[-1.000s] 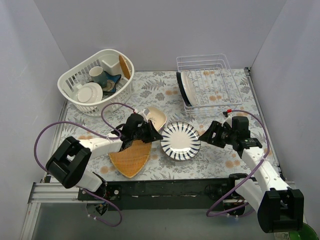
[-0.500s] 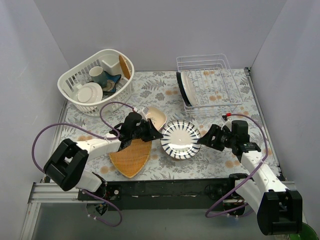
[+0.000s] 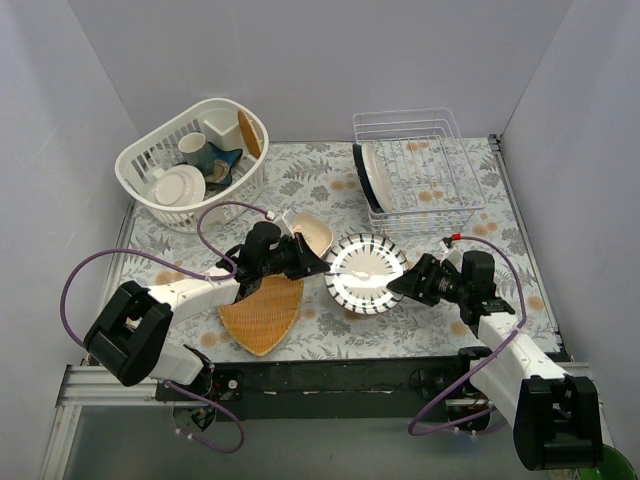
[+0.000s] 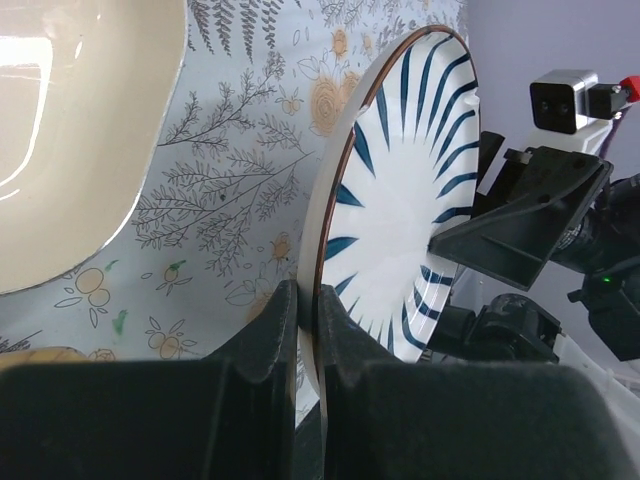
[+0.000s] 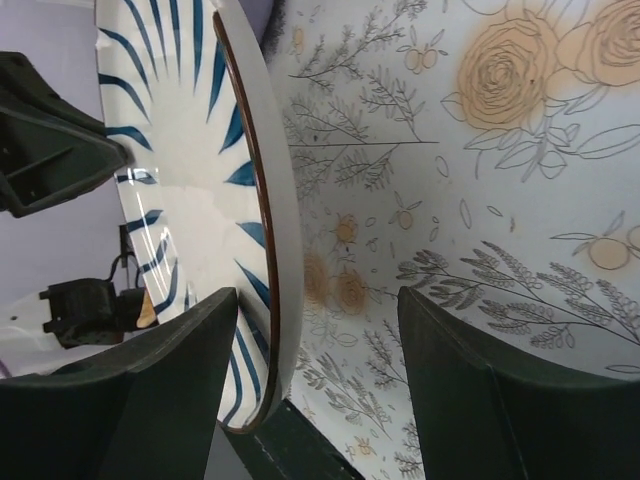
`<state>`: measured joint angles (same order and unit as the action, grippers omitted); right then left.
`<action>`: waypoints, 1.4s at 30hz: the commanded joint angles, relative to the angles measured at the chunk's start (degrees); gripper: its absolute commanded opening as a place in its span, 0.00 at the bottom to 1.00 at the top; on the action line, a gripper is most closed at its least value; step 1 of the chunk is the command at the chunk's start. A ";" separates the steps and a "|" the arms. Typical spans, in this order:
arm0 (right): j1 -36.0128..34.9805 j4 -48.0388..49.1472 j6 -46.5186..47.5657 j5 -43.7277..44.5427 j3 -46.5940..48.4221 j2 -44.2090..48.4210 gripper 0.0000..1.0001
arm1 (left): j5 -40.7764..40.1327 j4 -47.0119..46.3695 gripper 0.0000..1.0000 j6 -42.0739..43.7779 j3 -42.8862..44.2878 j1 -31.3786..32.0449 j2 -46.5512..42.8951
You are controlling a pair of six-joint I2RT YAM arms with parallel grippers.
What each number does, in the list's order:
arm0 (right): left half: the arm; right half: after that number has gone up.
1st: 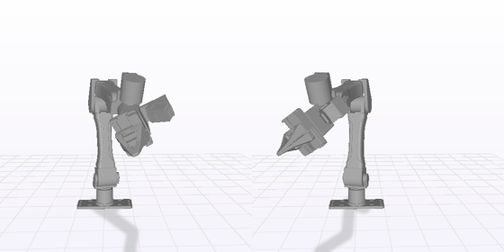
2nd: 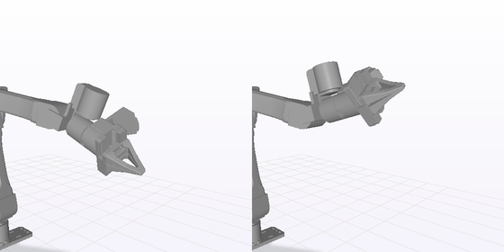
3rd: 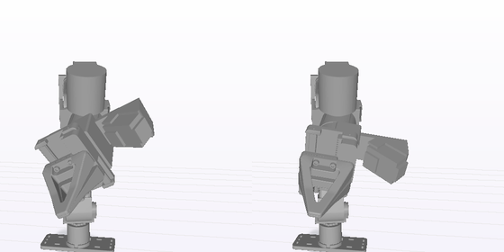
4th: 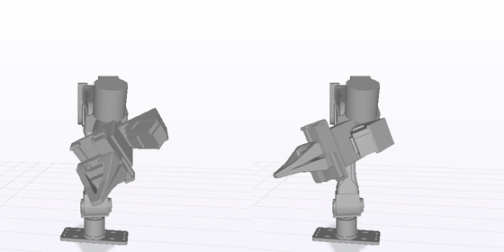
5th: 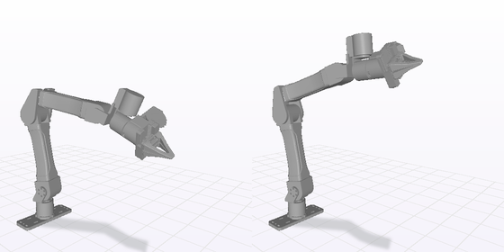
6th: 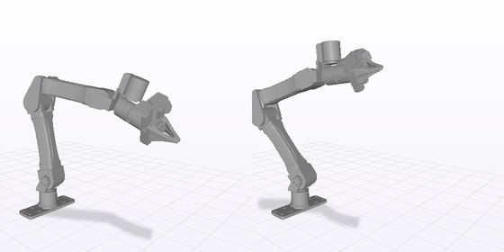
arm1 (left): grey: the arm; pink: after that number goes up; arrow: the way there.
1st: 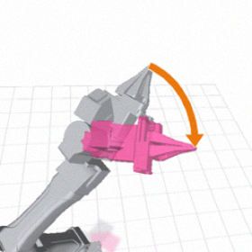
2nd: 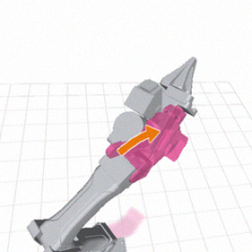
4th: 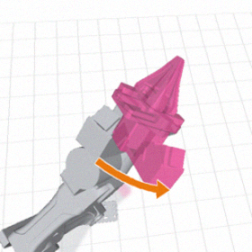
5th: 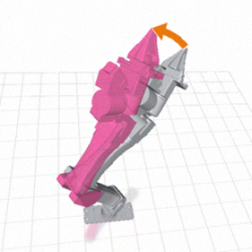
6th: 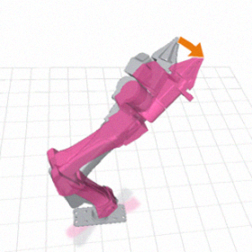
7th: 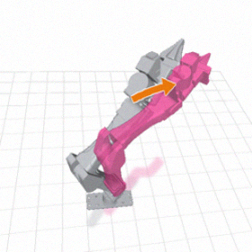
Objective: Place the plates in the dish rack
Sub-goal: Pick up the plate at the center of the board.
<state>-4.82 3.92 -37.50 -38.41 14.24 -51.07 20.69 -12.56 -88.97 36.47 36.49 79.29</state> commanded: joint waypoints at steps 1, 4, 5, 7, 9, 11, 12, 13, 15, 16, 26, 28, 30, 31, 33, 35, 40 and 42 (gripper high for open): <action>0.42 13.72 -6.53 -6.49 -2.72 -0.35 0.73 | 4.98 -10.73 0.00 -4.37 0.89 -0.28 -3.61; 0.42 15.84 -8.38 -7.37 -3.51 -0.96 0.70 | 5.50 -11.35 0.00 -4.72 0.62 -0.28 -3.35; 0.34 17.24 -9.34 -7.55 -3.69 -1.14 0.69 | 5.50 -11.35 0.00 -4.90 0.71 -0.28 -3.35; 0.34 19.01 -10.40 -8.60 -3.96 -2.19 0.65 | 5.85 -11.70 0.00 -4.99 0.53 -0.28 -3.26; 0.34 22.43 -12.59 -9.22 -4.74 -3.24 0.60 | 6.03 -11.96 0.00 -5.07 0.53 -0.28 -2.91; 0.42 25.32 -13.74 -9.57 -5.36 -4.21 0.47 | 6.29 -12.49 0.00 -5.42 0.18 -0.28 -2.56; 0.42 26.56 -15.14 -10.27 -5.71 -4.56 0.43 | 6.38 -13.19 0.00 -5.60 -0.17 -0.28 -2.56; 0.42 28.14 -15.93 -10.71 -5.89 -4.91 0.33 | 6.47 -13.37 0.00 -5.69 -0.34 -0.28 -2.38; 0.42 31.91 -17.60 -11.15 -6.68 -5.88 0.26 | 6.47 -13.81 0.00 -5.86 -0.87 -0.28 -2.12; 0.34 32.72 -18.57 -11.68 -6.77 -6.15 0.20 | 6.47 -13.98 0.00 -5.95 -1.05 -0.28 -2.12; 0.42 32.91 -19.81 -13.18 -5.19 -3.17 0.01 | 7.00 -15.31 0.15 -5.78 -2.37 -0.28 -1.33; 0.51 28.54 -19.02 -13.44 -2.48 -1.67 0.01 | 6.39 -14.43 0.32 -5.08 -2.02 -0.28 -2.20; 0.51 23.26 -16.22 -13.18 0.16 1.22 0.01 | 5.60 -12.15 0.44 -4.46 -1.49 -0.28 -2.82; 0.60 20.97 -15.07 -12.92 1.74 2.28 0.01 | 5.16 -11.62 0.47 -3.85 -1.23 -0.28 -3.08; 0.69 13.51 -11.66 -11.87 6.48 5.18 0.01 | 4.98 -10.91 0.50 -3.49 -1.40 -0.28 -3.96; 0.86 5.01 -8.84 -10.90 12.44 7.11 0.01 | 4.80 -10.73 0.54 -3.32 -1.93 -0.28 -4.75; 0.78 -12.26 1.71 -4.05 26.61 7.13 0.01 | 4.01 -9.42 0.69 -2.70 -2.37 -0.28 -6.42; 0.69 -16.81 3.47 1.81 32.13 6.77 0.01 | 3.92 -8.28 0.73 -2.00 -2.10 -0.28 -6.95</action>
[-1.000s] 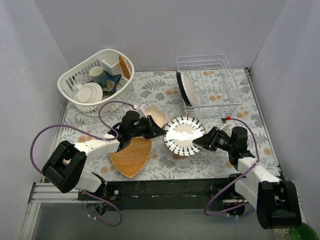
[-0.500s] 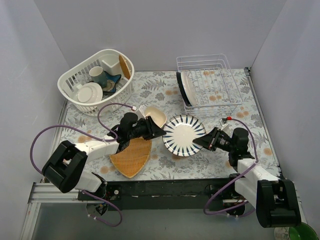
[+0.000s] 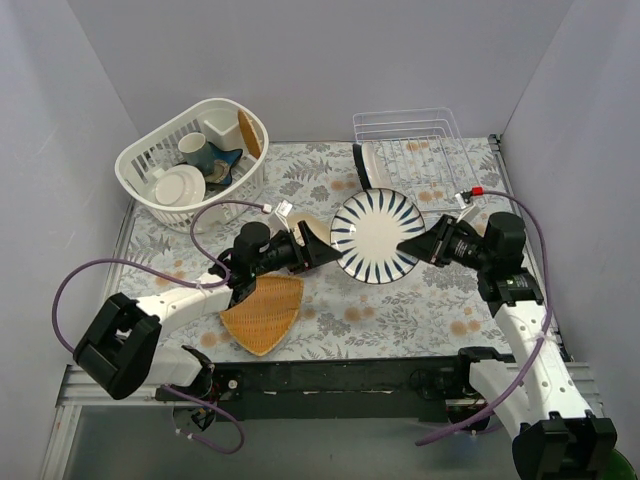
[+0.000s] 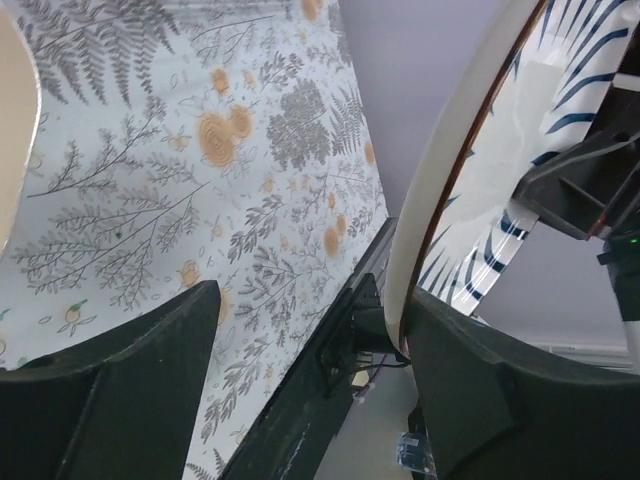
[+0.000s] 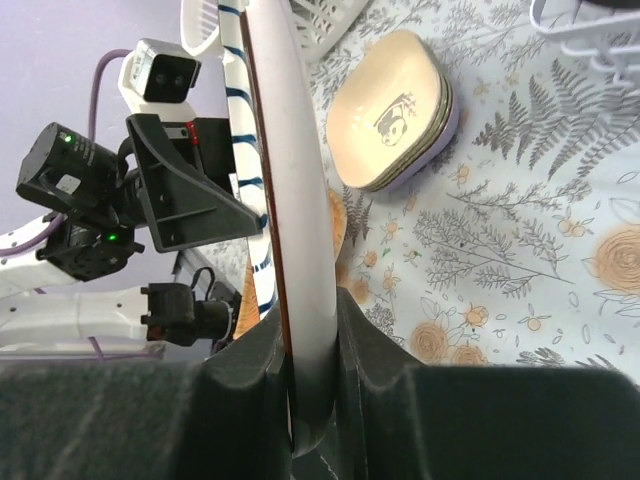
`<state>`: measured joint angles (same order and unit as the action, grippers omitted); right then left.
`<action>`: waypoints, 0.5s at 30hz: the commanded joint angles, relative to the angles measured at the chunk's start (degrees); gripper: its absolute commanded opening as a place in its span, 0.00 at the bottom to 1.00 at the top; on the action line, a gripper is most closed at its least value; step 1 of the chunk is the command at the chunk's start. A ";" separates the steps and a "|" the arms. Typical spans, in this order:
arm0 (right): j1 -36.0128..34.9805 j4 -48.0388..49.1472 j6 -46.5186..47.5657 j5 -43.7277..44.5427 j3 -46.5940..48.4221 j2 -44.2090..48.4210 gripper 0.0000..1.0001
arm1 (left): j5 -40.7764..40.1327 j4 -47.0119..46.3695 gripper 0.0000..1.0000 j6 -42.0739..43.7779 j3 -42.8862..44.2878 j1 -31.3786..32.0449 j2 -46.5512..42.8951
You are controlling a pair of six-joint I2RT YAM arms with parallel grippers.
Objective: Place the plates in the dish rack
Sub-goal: Pick up the plate at the center of the board.
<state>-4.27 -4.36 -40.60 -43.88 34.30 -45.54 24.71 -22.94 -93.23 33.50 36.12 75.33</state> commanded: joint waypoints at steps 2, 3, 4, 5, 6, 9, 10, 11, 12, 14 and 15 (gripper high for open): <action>0.23 -10.49 8.16 11.86 14.99 1.15 0.01 | 0.08 3.51 0.73 2.70 1.57 0.09 -3.26; 0.23 -11.89 8.60 15.89 17.96 0.98 0.01 | 0.08 3.95 0.75 3.40 1.83 0.09 -3.43; 0.23 -12.42 9.39 17.67 19.38 0.54 0.01 | -0.01 4.56 0.77 3.75 2.10 0.09 -3.61; 0.23 -13.30 9.57 19.69 21.22 0.10 0.01 | -0.19 5.53 0.77 4.02 2.45 0.09 -3.70; 0.23 -14.26 9.92 23.36 24.64 -0.34 0.01 | -0.27 6.15 0.79 4.37 3.23 0.09 -3.87; 0.23 -17.95 11.59 31.36 30.72 -3.67 0.01 | -0.71 10.18 0.84 5.42 6.04 0.09 -3.44; 0.23 -19.18 12.29 33.57 35.43 -4.98 0.01 | -0.80 11.06 0.86 6.04 6.58 0.09 -3.52; 0.14 -21.46 14.21 35.51 37.39 -7.43 0.01 | -1.06 12.55 0.87 6.30 7.02 0.09 -3.87; 0.23 -22.35 15.36 39.62 39.85 -8.59 0.01 | -1.94 13.09 0.89 6.65 7.46 0.09 -4.31; 0.23 -24.81 17.12 43.60 45.83 -11.93 0.01 | -3.08 15.80 0.92 7.80 8.77 0.09 -5.80; 0.14 -25.60 18.96 48.57 47.59 -13.16 0.01 | -3.61 16.60 0.93 8.24 9.13 0.09 -6.42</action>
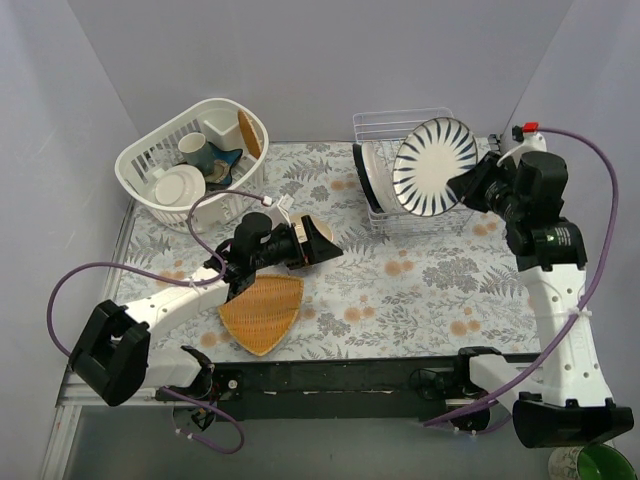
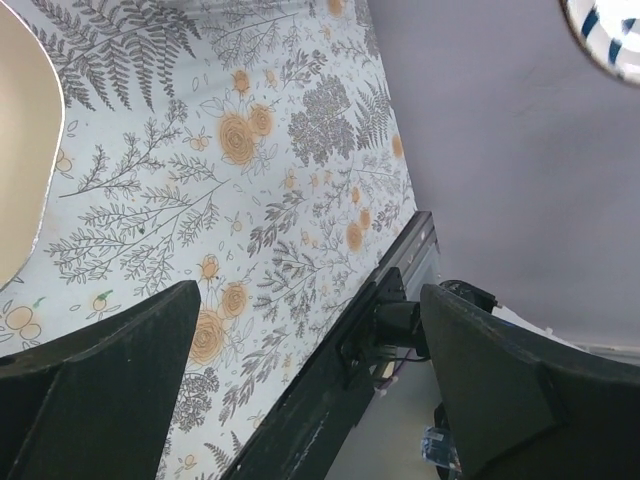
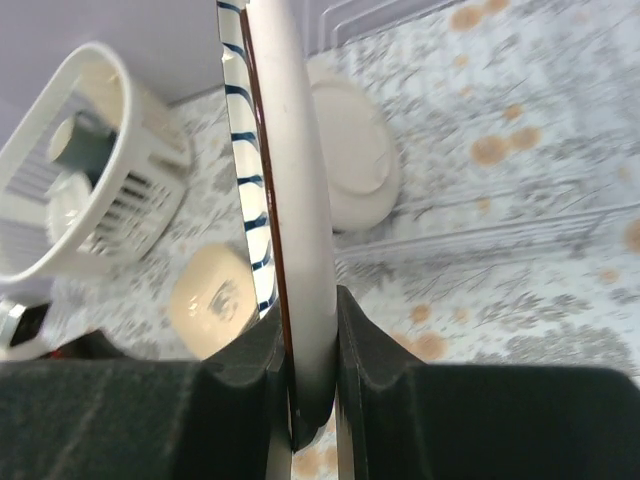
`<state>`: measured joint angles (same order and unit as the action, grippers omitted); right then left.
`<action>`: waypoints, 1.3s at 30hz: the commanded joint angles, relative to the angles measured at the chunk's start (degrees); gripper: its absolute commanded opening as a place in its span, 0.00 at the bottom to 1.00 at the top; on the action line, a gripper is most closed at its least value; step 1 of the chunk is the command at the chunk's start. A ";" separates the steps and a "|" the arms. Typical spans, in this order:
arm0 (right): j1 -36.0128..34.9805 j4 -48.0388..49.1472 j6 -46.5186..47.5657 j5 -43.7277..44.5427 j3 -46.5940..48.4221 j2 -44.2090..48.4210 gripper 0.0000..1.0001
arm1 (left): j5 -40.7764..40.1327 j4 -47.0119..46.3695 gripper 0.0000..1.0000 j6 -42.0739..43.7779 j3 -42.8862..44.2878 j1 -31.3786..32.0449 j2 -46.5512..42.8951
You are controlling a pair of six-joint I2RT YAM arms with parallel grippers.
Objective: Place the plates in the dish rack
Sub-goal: Pick up the plate at the center of the board, then insert the plate into the dish rack.
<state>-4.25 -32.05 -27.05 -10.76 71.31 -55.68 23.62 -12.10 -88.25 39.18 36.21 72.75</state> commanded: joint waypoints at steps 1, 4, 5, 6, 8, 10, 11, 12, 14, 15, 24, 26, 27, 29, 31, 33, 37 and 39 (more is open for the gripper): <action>0.12 1.30 6.04 17.51 12.52 -5.55 0.01 | -3.39 6.38 0.93 3.78 4.06 0.00 -4.28; -0.58 -0.81 8.50 24.19 20.43 -10.30 0.01 | -4.71 8.75 0.95 4.48 4.85 0.00 -5.69; -1.71 -1.25 9.03 25.95 24.02 -11.54 0.01 | -5.07 9.89 0.95 4.92 5.46 0.00 -5.78; -2.60 -2.04 9.73 29.45 26.23 -12.86 0.01 | -5.33 10.34 0.95 5.19 5.73 0.00 -5.87; -5.66 -3.19 11.75 33.07 30.19 -16.82 0.01 | -5.95 11.21 0.95 5.80 6.26 0.00 -5.87; -8.39 -3.98 13.85 37.38 35.99 -20.67 0.01 | -6.48 11.66 0.96 6.07 6.35 0.00 -5.78; -11.28 -4.24 14.39 38.53 38.01 -22.00 0.01 | -6.65 11.66 0.96 6.16 6.44 0.00 -5.78; -12.96 -4.42 15.17 41.41 41.25 -23.32 0.01 | -6.83 11.66 0.96 6.24 6.44 0.00 -5.60; -18.21 -5.03 17.90 47.37 45.13 -27.62 0.01 | -6.74 11.75 0.96 6.33 6.70 0.00 -5.43; -19.90 -5.12 20.26 49.15 48.63 -29.03 0.01 | -6.74 11.75 0.96 6.59 6.87 0.00 -5.34; -30.72 0.67 30.64 67.53 46.56 -38.10 0.01 | -8.59 15.00 0.97 7.56 6.35 0.00 -7.01; -31.87 4.25 31.61 70.86 42.54 -38.10 0.01 | -8.59 15.17 0.97 7.65 5.82 0.00 -7.27; -32.13 5.58 32.40 71.58 40.86 -38.01 0.01 | -8.67 15.35 0.97 7.83 5.73 0.00 -7.36; -32.49 7.52 32.93 73.68 37.96 -38.01 0.01 | -8.85 15.53 0.97 7.83 5.47 0.00 -7.36; -32.49 8.76 33.20 74.66 36.89 -38.88 0.01 | -8.94 15.61 0.97 7.91 5.47 0.00 -7.36; -32.49 10.68 33.20 74.92 34.09 -39.15 0.01 | -9.03 15.70 0.97 7.92 5.47 -0.08 -7.45; -32.49 13.68 32.85 75.36 29.42 -39.50 0.01 | -9.29 16.14 0.97 8.00 5.38 -0.08 -7.45; -32.31 13.77 31.54 75.10 28.19 -40.12 0.01 | -9.55 16.14 0.97 8.00 5.21 0.00 -7.54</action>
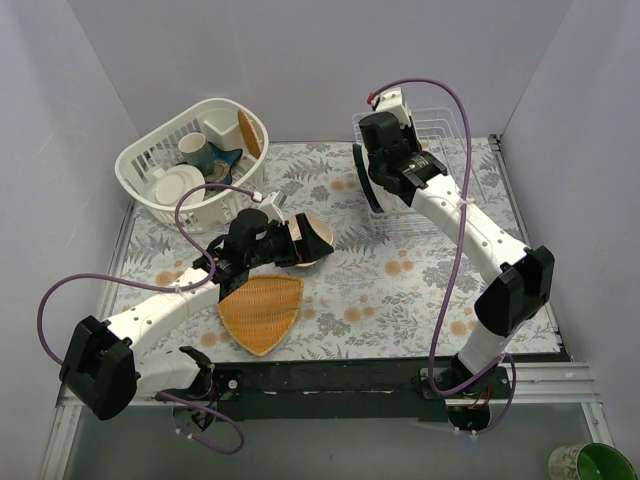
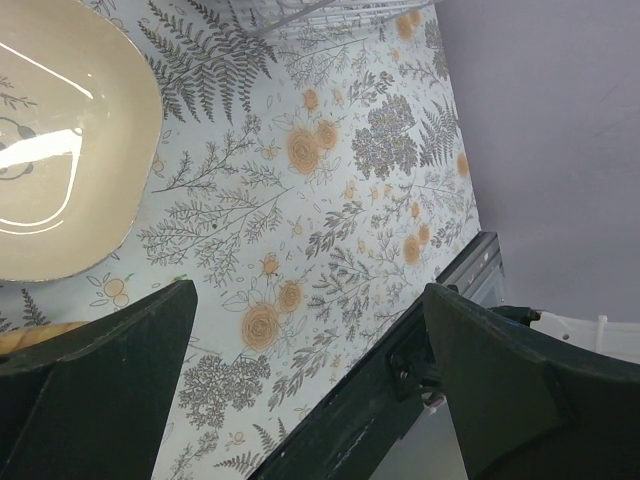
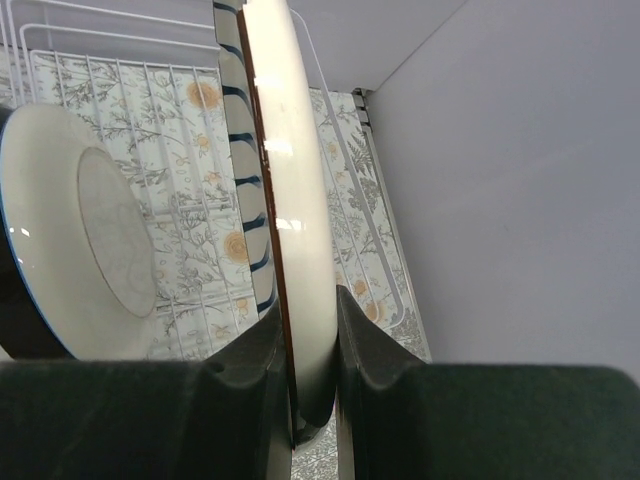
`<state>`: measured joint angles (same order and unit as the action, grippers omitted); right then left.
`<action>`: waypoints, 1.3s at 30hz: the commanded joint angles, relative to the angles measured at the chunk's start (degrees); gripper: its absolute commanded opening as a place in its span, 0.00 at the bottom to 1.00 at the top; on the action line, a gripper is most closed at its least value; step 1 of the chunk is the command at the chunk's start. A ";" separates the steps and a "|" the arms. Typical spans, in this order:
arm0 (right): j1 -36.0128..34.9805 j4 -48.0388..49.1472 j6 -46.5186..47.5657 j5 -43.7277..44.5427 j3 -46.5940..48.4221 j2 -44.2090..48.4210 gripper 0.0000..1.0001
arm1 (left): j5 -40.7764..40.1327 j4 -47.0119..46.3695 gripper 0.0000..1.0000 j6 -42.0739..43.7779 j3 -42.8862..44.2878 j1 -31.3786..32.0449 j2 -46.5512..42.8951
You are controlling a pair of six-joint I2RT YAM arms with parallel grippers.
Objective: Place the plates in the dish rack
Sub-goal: Insert the plate into the dish rack.
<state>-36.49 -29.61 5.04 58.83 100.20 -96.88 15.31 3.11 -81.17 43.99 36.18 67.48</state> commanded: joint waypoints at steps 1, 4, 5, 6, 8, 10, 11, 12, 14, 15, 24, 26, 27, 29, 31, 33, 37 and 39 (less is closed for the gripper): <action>0.19 11.41 -0.90 5.16 -0.97 0.65 0.01 | -1.34 1.10 0.97 1.01 0.40 0.03 -2.62; 0.72 10.89 -2.75 4.10 -1.59 -0.59 0.01 | -1.60 1.37 0.97 1.01 -0.13 0.03 -3.06; 0.72 10.54 -3.27 3.49 -1.59 -0.85 0.01 | -1.77 1.37 0.97 1.01 -0.22 0.03 -3.15; 0.72 10.36 -4.15 3.05 -1.68 -1.29 0.01 | -1.95 1.45 0.97 0.92 -0.48 -0.06 -3.23; 0.98 9.57 -4.60 1.56 -1.50 -1.91 0.01 | -2.04 1.46 0.97 0.75 -0.74 -0.06 -3.67; 1.07 8.95 -6.53 0.77 -1.33 -2.70 0.01 | -2.30 1.46 0.97 0.48 -1.01 -0.06 -3.76; 1.07 8.34 -7.05 0.15 -1.15 -2.96 0.01 | -2.30 1.54 0.97 0.48 -1.10 0.03 -3.94; 1.24 8.16 -7.76 -0.11 -1.15 -3.48 0.01 | -2.39 1.46 0.97 0.48 -1.18 -0.06 -3.94; 1.33 7.72 -8.46 -0.90 -1.24 -3.93 0.01 | -2.48 1.46 0.97 0.48 -1.36 -0.06 -4.11; 1.42 7.29 -9.16 -1.17 -1.33 -4.36 0.01 | -2.48 1.46 0.97 0.40 -1.53 -0.06 -4.29; 1.51 6.75 -11.28 -2.40 -3.61 -5.95 0.01 | -3.18 2.07 0.97 0.48 -2.15 -0.06 -5.17; 1.60 6.75 -11.37 -2.58 -4.05 -6.21 0.01 | -3.27 2.07 0.97 0.48 -2.24 -0.06 -5.08; 1.60 6.75 -11.45 -2.58 -4.49 -6.39 0.01 | -3.27 2.07 0.97 0.40 -2.24 -0.06 -5.08; 1.68 6.93 -11.63 -2.84 -5.01 -6.48 0.01 | -3.36 1.98 0.97 0.39 -2.15 -0.06 -4.99; 1.77 7.10 -11.80 -2.93 -5.72 -6.74 0.01 | -3.36 2.24 0.97 0.57 -1.98 -0.06 -4.99; 1.95 7.19 -11.89 -2.93 -6.16 -7.00 0.01 | -3.45 2.33 0.97 0.66 -1.89 -0.06 -5.08; 2.04 7.46 -11.89 -2.93 -6.95 -7.62 0.01 | -3.53 2.51 0.97 0.75 -2.06 -0.06 -5.08; 2.12 7.54 -11.89 -2.93 -7.21 -8.06 0.01 | -3.45 2.60 0.97 0.66 -2.15 -0.06 -5.34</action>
<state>-34.72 -28.08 -6.02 51.77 92.33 -106.04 12.60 4.80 -81.17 42.54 36.18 64.53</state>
